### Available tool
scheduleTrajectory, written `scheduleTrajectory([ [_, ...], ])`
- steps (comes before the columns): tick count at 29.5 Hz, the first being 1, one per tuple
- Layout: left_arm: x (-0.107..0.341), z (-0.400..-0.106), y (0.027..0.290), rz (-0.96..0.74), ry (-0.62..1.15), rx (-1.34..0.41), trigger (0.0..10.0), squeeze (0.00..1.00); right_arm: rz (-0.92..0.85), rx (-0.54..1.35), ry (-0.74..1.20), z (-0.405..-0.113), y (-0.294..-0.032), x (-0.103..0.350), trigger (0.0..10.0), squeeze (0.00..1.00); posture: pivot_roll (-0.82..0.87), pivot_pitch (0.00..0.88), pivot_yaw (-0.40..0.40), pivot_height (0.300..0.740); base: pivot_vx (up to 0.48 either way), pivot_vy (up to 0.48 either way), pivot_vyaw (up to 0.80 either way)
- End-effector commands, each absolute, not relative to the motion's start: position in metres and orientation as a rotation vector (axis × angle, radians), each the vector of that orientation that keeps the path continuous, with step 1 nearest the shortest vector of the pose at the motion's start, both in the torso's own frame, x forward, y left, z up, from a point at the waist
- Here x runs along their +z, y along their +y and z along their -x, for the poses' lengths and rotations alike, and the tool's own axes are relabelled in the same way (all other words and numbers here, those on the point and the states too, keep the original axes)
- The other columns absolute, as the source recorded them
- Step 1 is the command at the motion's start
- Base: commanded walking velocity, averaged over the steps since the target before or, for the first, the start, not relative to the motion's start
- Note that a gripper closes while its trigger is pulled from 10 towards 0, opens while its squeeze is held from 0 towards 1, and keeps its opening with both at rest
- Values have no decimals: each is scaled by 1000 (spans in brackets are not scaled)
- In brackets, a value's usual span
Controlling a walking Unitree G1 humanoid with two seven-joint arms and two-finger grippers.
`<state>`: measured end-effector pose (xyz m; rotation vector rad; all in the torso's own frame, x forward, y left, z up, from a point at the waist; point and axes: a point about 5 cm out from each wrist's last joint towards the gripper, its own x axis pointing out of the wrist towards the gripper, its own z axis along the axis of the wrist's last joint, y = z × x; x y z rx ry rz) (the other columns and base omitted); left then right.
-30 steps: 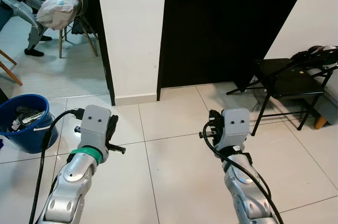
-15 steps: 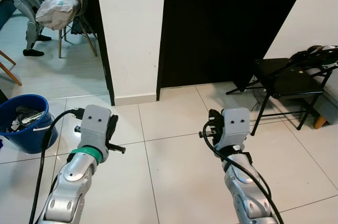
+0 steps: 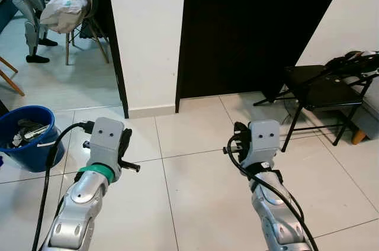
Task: Hang hanger
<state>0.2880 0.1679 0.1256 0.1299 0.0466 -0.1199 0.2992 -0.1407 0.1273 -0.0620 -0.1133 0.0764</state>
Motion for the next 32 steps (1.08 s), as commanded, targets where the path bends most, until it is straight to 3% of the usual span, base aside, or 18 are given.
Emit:
scheduleTrajectory([
  [1, 122, -286, 168, -119, 60, -123, 10000, 0, 65, 69, -97, -299, -142, 125, 10000, 0, -19, 2, 3, 740, 0, 0, 0],
  [8, 121, -286, 166, -30, 92, -112, 10000, 0, 68, 69, -93, -298, -143, 124, 10000, 0, -23, 0, 3, 740, 0, 0, 0],
  [22, 129, -288, 178, -148, 26, -72, 10000, 0, 64, 90, -88, -300, -139, 124, 10000, 0, -14, 0, 0, 740, 0, 0, 0],
  [26, 134, -291, 182, -227, 16, -165, 10000, 0, 83, 117, -95, -301, -138, 125, 10000, 0, -21, 0, 5, 740, 0, 0, 0],
  [32, 143, -298, 185, -199, 8, -175, 10000, 0, 89, 93, -92, -302, -144, 126, 10000, 0, -22, 0, 1, 740, 0, 0, 0],
])
